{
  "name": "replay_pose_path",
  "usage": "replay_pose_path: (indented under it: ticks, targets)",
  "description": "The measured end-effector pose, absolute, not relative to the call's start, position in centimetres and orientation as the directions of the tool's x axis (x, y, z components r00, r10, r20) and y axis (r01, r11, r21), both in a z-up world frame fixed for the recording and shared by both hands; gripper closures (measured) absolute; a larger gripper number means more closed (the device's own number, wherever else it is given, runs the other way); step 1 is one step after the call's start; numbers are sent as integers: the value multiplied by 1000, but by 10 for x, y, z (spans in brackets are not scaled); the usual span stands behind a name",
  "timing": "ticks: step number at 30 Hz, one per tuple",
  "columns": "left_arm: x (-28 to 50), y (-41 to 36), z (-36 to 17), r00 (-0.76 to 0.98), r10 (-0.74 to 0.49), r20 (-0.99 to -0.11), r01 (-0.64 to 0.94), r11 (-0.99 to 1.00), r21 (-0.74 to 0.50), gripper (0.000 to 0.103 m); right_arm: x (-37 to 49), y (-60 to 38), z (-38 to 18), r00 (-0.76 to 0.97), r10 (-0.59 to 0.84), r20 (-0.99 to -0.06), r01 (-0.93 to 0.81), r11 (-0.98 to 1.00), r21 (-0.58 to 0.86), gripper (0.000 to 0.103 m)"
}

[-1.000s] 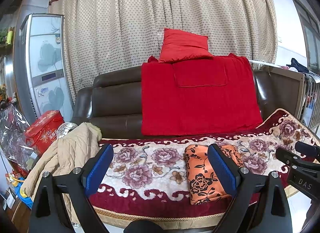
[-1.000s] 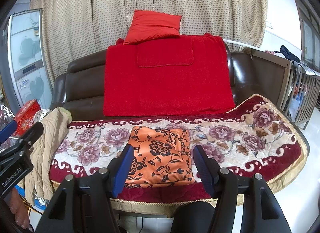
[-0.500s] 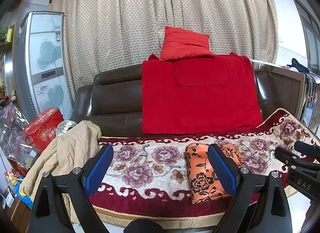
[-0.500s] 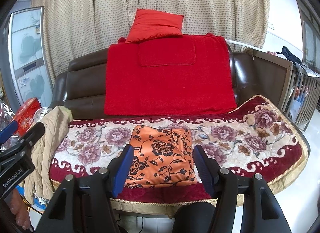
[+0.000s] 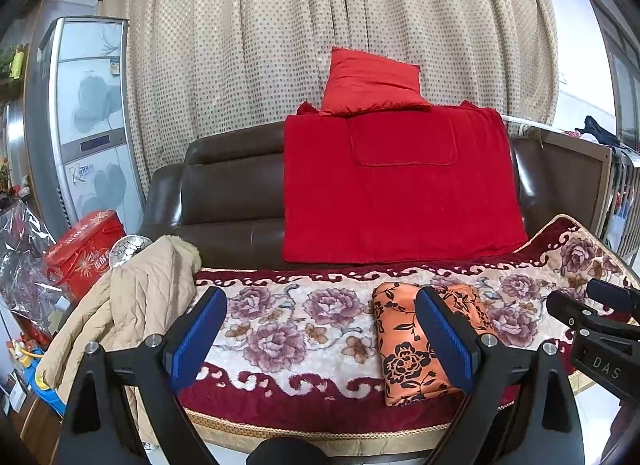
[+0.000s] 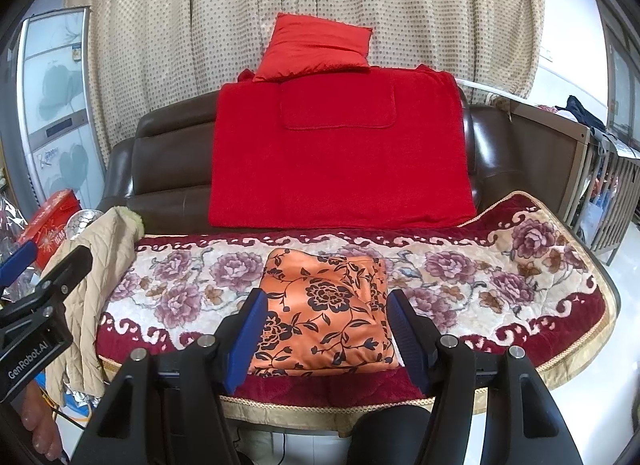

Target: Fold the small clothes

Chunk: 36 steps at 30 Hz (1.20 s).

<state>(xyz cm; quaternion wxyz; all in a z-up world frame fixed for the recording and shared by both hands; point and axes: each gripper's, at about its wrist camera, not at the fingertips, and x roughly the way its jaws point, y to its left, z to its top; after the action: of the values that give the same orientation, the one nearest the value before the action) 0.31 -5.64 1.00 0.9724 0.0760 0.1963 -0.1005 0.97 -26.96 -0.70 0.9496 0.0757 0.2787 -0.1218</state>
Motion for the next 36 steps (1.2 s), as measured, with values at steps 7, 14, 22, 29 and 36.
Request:
replay_pose_path:
  ticks: [7, 14, 22, 29, 36]
  targets:
    - [9, -55, 7, 899, -168, -405, 226, 969, 101, 8, 16, -265, -10, 810, -193, -554, 271, 960, 62, 37]
    - [17, -51, 5, 896, -170, -410, 225, 970, 91, 8, 24, -258, -10, 806, -195, -559, 265, 963, 46, 37]
    - [28, -51, 1, 891, -169, -421, 225, 970, 87, 8, 37, -255, -13, 802, -189, -567, 255, 966, 39, 37]
    - [45, -57, -5, 879, -167, -447, 230, 969, 91, 8, 53, -257, -18, 793, -181, -582, 251, 967, 42, 37]
    - [64, -67, -13, 863, -190, -468, 257, 963, 83, 8, 73, -266, -24, 785, -175, -594, 253, 966, 50, 37]
